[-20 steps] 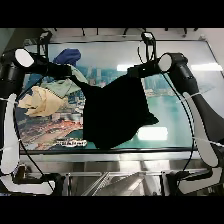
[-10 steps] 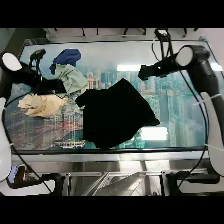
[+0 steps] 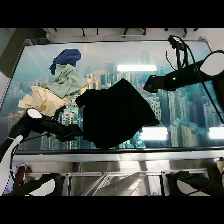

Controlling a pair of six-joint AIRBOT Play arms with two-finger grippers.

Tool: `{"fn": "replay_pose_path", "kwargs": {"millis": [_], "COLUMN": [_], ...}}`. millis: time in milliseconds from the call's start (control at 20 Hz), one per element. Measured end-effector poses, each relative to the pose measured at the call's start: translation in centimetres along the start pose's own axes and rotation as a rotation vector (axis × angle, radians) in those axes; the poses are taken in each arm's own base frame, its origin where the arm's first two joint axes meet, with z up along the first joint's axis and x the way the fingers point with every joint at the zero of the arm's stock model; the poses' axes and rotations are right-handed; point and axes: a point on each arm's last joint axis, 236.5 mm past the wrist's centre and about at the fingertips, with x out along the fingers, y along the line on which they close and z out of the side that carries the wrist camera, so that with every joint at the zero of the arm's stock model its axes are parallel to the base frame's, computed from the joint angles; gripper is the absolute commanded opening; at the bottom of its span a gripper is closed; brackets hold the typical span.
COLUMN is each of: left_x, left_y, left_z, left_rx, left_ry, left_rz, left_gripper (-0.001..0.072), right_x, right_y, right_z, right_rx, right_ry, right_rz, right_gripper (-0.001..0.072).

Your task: Fold the shirts.

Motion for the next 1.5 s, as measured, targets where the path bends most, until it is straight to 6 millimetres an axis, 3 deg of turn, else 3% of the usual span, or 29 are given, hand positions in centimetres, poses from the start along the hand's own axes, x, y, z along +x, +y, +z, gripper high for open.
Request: {"fn": "replay_pose_path", "kwargs": {"millis": [50,100,300,350,500,600,900,1050,1200,1500], "left_x": [1.1,2.0,4.5,4.7,4.1,2.8,-2.8,-5.1,-5.8,-5.4], "left_y": [0.0,-0.1,-0.2,-0.4,-2.0,-2.8,-1.6,-1.1,-0.7,-0.2], "left_z": [0.1,0.3,1.9,2.6,4.4,4.6,3.5,3.3,2.9,1.7], "left_rx": [-0.010,-0.019,0.008,0.032,0.133,0.197,0.233,0.206,0.182,0.143], "left_ry": [0.007,0.013,0.015,0.003,-0.039,-0.061,-0.133,-0.188,-0.196,-0.129], "left_rz": [-0.031,-0.057,-0.098,-0.101,-0.107,-0.084,0.079,0.118,0.131,0.122], "left_gripper": [0.0690,0.0616,0.0097,0.0018,0.0017,0.0017,0.0017,0.0017,0.0017,0.0017], "right_x": [-0.2,-0.3,-0.6,-0.7,-0.1,1.0,4.5,5.7,8.0,14.4], "right_y": [0.3,0.5,1.0,1.0,-0.3,-2.6,-10.9,-13.7,-13.7,-10.3], "right_z": [-0.2,-0.3,-0.6,-0.6,-2.2,-4.7,-12.9,-15.1,-16.2,-16.4], "right_rx": [0.008,0.015,0.032,0.034,0.032,0.049,0.229,0.297,0.340,0.424], "right_ry": [0.000,0.000,-0.004,-0.003,0.055,0.133,0.303,0.327,0.364,0.401], "right_rz": [0.011,0.017,0.032,0.032,-0.008,-0.053,-0.134,-0.134,-0.034,0.229], "right_gripper": [0.0704,0.0705,0.0705,0.0705,0.0705,0.0705,0.0705,0.0705,0.0705,0.0705]}}
